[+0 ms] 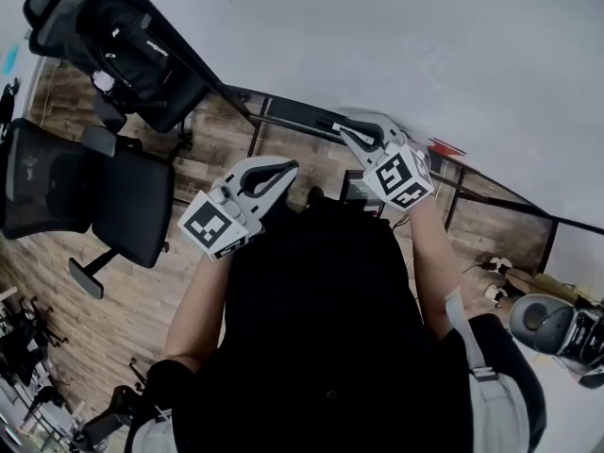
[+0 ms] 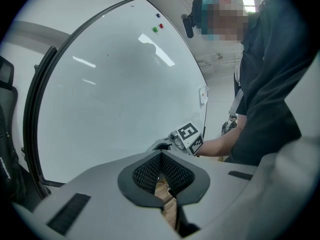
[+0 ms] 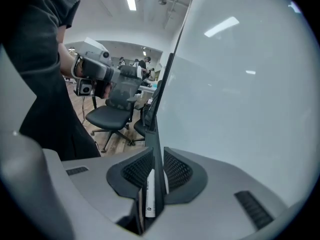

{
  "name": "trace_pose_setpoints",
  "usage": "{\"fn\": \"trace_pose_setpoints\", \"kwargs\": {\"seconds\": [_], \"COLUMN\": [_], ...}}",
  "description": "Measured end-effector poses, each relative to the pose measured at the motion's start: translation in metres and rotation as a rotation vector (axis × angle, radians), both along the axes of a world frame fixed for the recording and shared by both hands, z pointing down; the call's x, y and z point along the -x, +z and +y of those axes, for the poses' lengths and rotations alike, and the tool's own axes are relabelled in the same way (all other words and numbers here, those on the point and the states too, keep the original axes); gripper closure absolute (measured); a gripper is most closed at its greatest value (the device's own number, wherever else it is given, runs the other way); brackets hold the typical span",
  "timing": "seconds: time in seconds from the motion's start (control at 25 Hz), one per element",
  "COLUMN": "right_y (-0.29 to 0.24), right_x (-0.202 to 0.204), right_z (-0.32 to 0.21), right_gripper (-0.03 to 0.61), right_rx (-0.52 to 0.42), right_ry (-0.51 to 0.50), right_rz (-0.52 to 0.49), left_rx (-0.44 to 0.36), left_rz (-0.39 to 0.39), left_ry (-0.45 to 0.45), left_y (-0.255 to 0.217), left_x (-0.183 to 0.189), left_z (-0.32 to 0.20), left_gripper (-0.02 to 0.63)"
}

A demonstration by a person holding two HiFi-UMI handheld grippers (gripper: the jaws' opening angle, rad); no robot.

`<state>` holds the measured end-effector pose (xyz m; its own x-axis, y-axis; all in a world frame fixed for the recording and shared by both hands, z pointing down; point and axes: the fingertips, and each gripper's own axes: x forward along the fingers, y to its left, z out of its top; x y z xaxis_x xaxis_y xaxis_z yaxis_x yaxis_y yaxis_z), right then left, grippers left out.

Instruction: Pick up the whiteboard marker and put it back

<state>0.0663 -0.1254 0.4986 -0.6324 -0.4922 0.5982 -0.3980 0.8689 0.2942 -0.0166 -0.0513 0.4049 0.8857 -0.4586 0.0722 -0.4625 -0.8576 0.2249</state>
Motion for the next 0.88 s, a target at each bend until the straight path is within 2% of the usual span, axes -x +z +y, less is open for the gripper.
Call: {"fn": "trace_pose_setpoints", "kwargs": {"seconds": [0.2,0.36,0.48,0.56,0.88], "right_y": [-0.056,-0.097,-0.136,-0.155,-0.179], "right_x": [0.0,-0.008,-0.018,-0.032,-0.108], "right_z": [0.011,0.021,0.032,0.038,0.066], "right_gripper": [0.538,0.546,0.554,0.557,0.558], "right_rx": [0.009,-0.036,-0.027,0.002,0.01], "right_ry": [0.003,0.009,0.015,0.033,0.113], "right_rz": [-0.198,-0.287,-0.464,-0.573,-0.797], "left_rx": [-0.034,-0.068,-0.086,-0.096,-0.112], "left_rz": [-0.012,-0.022,-0.022,-0.022,-0.012], "left_ry": [0.051,0.094,0.128,0.15,0.234], "left_y": [-0.016,-0.029,-0.04,-0.045,-0.059], "left_x": [-0.018,-0.034,-0.051,-0.063,-0.115], "left_z": [-0.01,-0.02,-0.024,-0.026,-0.023], "left_gripper": [0.601,0.601,0.601,0.601,0.601]}}
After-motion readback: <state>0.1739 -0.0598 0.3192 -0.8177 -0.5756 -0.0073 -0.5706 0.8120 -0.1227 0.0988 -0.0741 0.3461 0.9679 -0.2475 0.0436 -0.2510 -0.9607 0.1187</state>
